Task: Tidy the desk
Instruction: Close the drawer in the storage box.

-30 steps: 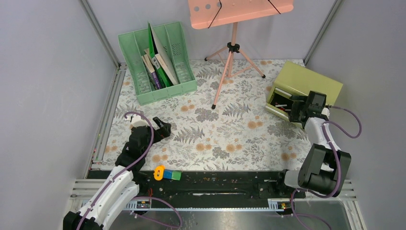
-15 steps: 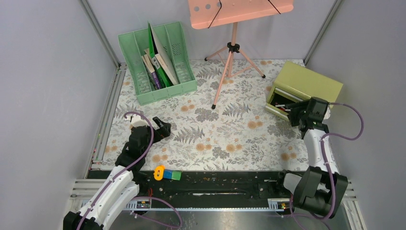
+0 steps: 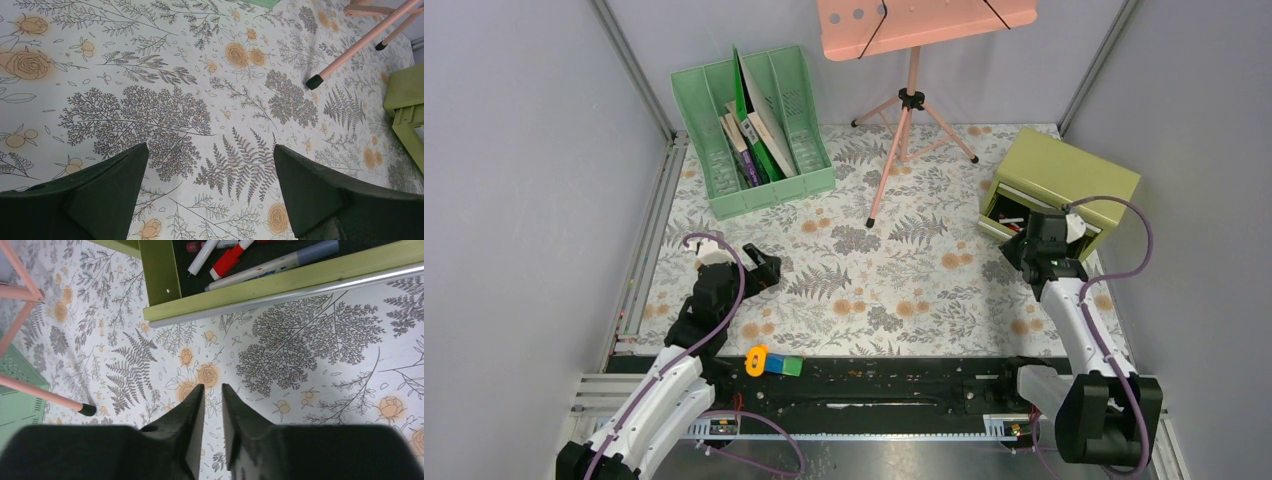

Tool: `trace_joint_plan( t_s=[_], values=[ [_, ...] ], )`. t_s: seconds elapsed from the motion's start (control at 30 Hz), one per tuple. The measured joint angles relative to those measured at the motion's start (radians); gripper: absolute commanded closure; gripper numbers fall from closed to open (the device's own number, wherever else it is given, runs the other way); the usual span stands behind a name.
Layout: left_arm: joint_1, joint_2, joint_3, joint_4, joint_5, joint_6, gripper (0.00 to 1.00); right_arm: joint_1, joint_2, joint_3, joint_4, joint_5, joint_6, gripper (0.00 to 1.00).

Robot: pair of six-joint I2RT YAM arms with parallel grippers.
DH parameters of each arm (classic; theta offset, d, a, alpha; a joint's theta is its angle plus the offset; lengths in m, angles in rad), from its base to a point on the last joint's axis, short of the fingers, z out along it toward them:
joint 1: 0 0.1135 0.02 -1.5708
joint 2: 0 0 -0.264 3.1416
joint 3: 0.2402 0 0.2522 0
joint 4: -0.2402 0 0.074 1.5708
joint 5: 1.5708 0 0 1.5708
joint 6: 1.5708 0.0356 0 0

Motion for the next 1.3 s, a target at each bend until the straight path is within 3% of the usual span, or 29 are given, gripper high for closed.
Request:
trace_joint_plan(
  t_s=[0.23, 0.57, 0.93, 1.03, 1.3],
  values=[
    [0.0, 0.0, 0.0, 0.0, 0.0, 0.0, 0.01, 0.127, 0.126, 0.066, 0.001, 0.151, -0.084, 1.0],
    [0.0, 0.0, 0.0, 0.0, 0.0, 0.0, 0.01, 0.321, 0.391, 0.259, -0.07, 0.377, -0.207, 1.0],
    [0.0, 0.007, 0.0, 0.0, 0.0, 0.0, 0.01, 0.38, 0.853, 0.707, -0.426, 0.685, -0.354, 1.0],
    [0.0, 0.008, 0.0, 0.0, 0.001, 0.0, 0.01, 0.401, 0.91, 0.731, -0.497, 0.777, -0.389, 1.0],
    [0.0, 0.018, 0.0, 0.002, 0.003, 0.0, 0.01, 0.416, 0.919, 0.664, -0.489, 0.786, -0.469, 1.0]
  ],
)
